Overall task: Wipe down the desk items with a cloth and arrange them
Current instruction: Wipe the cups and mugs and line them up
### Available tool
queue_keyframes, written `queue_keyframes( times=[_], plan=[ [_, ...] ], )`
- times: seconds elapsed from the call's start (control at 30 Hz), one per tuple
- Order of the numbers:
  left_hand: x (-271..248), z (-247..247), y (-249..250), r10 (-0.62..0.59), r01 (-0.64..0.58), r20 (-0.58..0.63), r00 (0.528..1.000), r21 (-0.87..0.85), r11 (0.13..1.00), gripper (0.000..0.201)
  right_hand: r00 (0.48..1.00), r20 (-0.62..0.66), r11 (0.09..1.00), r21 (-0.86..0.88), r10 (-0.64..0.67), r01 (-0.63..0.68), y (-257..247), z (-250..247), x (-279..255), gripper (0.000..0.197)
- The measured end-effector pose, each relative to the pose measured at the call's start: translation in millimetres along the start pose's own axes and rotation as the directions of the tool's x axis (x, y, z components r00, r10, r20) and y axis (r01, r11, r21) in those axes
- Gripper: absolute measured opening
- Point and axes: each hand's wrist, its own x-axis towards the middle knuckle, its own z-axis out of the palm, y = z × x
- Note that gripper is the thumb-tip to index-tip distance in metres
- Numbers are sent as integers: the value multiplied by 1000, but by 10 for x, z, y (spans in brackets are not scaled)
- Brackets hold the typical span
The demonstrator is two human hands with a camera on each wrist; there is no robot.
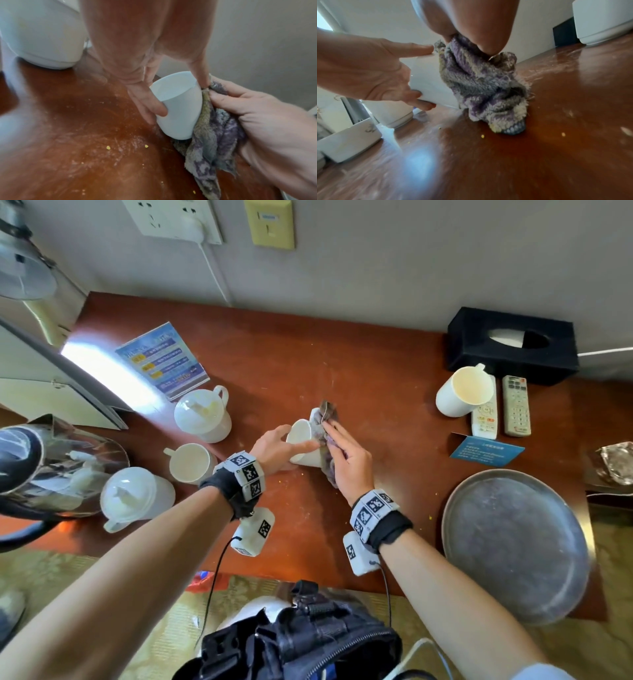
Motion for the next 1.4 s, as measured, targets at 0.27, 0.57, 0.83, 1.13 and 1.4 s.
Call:
queue_keyframes(
  times=[0.27,0.57,0.83,1.13,1.4],
  plan=[
    [-53,73,62,-53,49,-97,994,-48,998,63,965,-121,973,51,231,-226,7,44,364,36],
    [-92,44,66,-35,32,-16,999,-139,990,98,973,-31,974,0,229,-229,-48,-8,508,36],
    [-139,-61,-97,-150,166,73,986,-315,934,78,996,84,999,-42,-11,14,-19,121,159,36],
    [-107,-34,-96,-235,237,58,970,-408,882,66,995,71,994,-86,68,-62,-80,131,223,35],
    [-175,-39,-95,-233,241,71,970,-419,875,63,998,45,996,-78,44,-41,-6,154,117,38]
  ],
)
